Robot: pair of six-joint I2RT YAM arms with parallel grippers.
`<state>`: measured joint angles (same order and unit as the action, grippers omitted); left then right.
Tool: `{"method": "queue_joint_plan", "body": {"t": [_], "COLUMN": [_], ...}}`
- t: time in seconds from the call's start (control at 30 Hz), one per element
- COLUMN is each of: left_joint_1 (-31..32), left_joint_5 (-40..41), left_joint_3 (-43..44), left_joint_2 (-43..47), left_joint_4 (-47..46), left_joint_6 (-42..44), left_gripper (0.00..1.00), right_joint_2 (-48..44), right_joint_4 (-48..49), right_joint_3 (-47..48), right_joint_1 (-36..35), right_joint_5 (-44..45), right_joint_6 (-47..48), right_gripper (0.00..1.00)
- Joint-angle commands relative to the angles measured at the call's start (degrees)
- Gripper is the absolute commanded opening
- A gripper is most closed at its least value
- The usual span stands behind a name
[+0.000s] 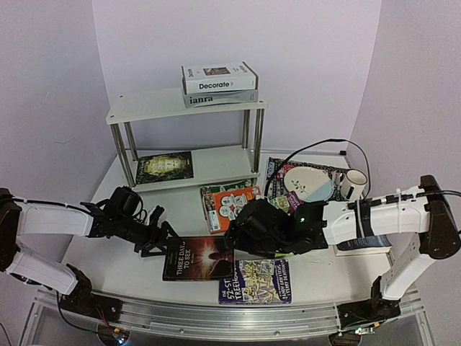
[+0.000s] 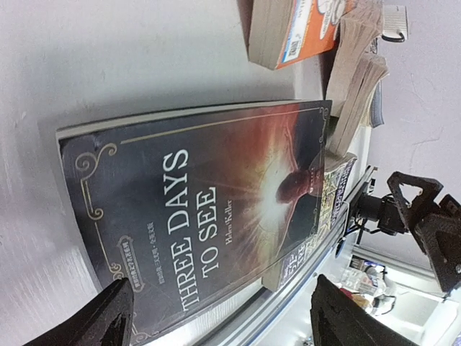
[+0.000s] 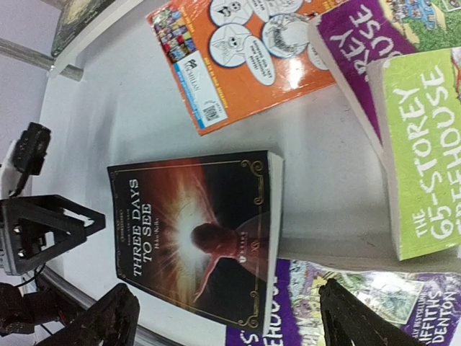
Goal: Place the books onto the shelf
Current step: Adjust the book at the center of the board, then pick up the book at the center of the board.
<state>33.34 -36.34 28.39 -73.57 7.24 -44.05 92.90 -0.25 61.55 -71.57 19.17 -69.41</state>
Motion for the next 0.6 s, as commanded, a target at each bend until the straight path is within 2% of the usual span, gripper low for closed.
{"method": "queue_joint_plan", "body": {"t": [0.0,0.23,0.33,0.43,0.57], "left_joint_1": [0.15,1.95,7.71,15.27,25.12], "left_joint_5": [5.65,11.37,18.16,25.95,36.81], "left_joint_3": [3.94,-0.39,-1.22,0.39,4.64], "left_joint_2": [4.13,18.04,22.21,19.96,12.22], "left_joint_4": [2.28,3.26,3.21,3.22,3.47], "left_joint_6": [10.33,14.98,16.35,16.27,15.56], "left_gripper": [0.88,0.89,0.88,0.87,0.86], "right_joint_2": [-2.97,-5.89,-5.91,-3.07,0.69], "right_joint_4": [-4.37,-4.97,-5.20,-7.12,-8.92], "right_joint_3": [-1.20,-1.22,-0.57,1.89,5.27], "right_joint_1": [0.46,0.53,0.84,2.00,4.41], "right_joint_5": [2.85,5.86,6.32,4.86,0.22], "right_joint_6": [2.62,9.80,15.43,22.87,32.29], "right_gripper": [0.88,0.90,0.92,0.97,0.98]}}
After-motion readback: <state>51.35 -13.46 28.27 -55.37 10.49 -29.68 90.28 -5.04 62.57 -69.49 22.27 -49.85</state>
